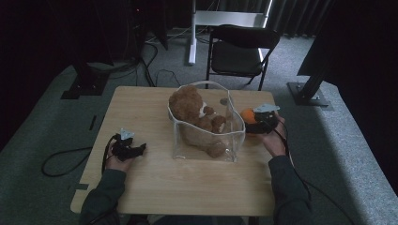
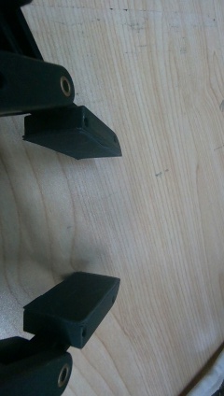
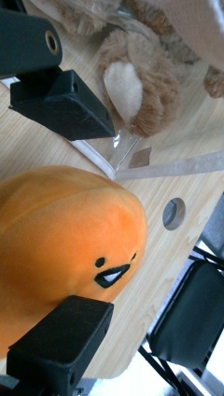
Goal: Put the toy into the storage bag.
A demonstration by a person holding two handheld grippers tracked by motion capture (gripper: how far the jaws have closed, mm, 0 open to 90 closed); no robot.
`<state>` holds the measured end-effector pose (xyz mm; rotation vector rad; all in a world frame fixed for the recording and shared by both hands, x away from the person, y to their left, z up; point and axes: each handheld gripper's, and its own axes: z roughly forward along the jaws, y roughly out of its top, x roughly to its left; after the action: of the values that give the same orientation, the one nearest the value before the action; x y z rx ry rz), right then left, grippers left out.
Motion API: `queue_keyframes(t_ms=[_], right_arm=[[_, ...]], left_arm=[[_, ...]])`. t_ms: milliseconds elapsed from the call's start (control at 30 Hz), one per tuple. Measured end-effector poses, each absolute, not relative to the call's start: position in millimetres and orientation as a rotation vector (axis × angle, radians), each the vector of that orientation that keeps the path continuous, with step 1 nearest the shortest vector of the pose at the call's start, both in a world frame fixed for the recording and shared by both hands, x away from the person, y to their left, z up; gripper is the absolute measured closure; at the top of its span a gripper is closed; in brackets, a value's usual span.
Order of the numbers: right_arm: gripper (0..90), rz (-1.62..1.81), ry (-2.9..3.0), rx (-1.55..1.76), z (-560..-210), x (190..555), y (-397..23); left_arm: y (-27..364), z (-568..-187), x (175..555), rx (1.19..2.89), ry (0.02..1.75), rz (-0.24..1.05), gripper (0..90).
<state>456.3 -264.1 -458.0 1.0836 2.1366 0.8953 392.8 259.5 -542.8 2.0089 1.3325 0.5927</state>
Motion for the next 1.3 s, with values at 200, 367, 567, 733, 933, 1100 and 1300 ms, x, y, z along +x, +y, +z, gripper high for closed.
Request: queue_keyframes(t_ms=[200, 367, 567, 733, 933, 1100, 1300], right_arm=[[11.5, 0.879, 2.162, 1.092, -462, 459, -263], [11.4, 0.844, 2.151, 1.100, -465, 461, -264], [11.1, 0.802, 2.133, 1.109, -470, 462, -268], [11.1, 0.786, 2.103, 1.143, -472, 464, -274], [11.3, 0.750, 2.078, 1.180, -479, 465, -279], [16.2, 0.730, 2.057, 1.189, -480, 465, -278], [34.6, 0.708, 2.078, 1.179, -480, 465, -277]], left_arm=[[259, -543, 393, 2.009, 1.333, 0.593, 32.5], [259, -543, 393, 2.009, 1.333, 0.593, 32.5], [259, -543, 393, 2.009, 1.333, 0.593, 32.5], [259, -543, 393, 2.009, 1.333, 0.593, 32.5], [259, -543, 393, 2.009, 1.333, 0.593, 32.5], [259, -543, 393, 2.009, 1.333, 0.593, 32.5], [259, -543, 393, 2.009, 1.333, 0.593, 32.5]])
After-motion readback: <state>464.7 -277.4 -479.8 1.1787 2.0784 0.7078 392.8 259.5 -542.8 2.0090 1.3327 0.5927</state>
